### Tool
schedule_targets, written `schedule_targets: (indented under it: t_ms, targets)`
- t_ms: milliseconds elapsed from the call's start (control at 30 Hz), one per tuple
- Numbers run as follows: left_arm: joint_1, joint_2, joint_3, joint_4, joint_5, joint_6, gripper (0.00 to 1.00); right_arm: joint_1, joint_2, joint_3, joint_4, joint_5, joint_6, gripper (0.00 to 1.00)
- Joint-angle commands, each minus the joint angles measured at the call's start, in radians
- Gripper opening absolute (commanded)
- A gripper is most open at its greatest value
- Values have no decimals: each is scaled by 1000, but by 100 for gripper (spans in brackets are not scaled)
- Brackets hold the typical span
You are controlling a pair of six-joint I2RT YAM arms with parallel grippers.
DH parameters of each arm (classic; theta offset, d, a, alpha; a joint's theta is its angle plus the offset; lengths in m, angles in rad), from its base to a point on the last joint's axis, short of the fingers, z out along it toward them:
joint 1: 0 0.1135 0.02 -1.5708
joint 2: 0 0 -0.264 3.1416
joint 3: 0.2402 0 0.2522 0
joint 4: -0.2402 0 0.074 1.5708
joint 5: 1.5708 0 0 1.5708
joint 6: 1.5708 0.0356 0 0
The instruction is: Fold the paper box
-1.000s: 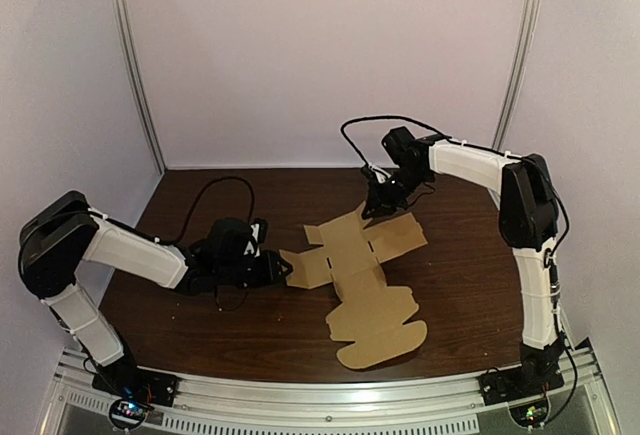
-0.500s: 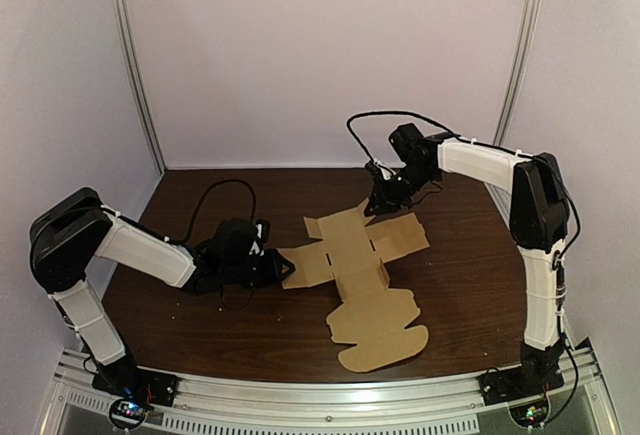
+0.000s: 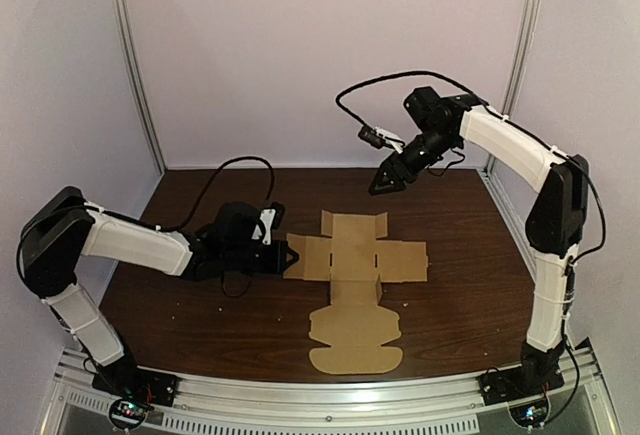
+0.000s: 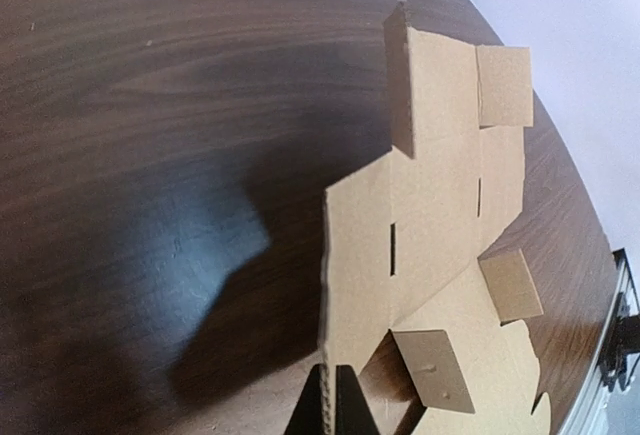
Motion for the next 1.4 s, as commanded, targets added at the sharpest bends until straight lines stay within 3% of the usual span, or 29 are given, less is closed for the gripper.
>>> schedule_targets:
  t_ms: [0,133,367,767,1133,1367]
  targets:
    - [-11,-78,68,-161,-15,262,0,37,-74,-18,-170,131,-464,59]
    - [-14,-111,91,-225,-9,340,0,65,-49,-15,-174,203,-528,59]
    - [-29,-139,88,-242,-29,383,0,99,32,17,-166,205,-490,58]
    - [-34,-182,50,-200,-135,353,0,102,176,125,-272,181,-419,53]
    - [-33,-177,16,-164,-180,309,0,102,189,115,-289,108,-357,24]
    - [-33,-169,-1,-123,-178,278,0,105,175,95,-239,75,-339,12]
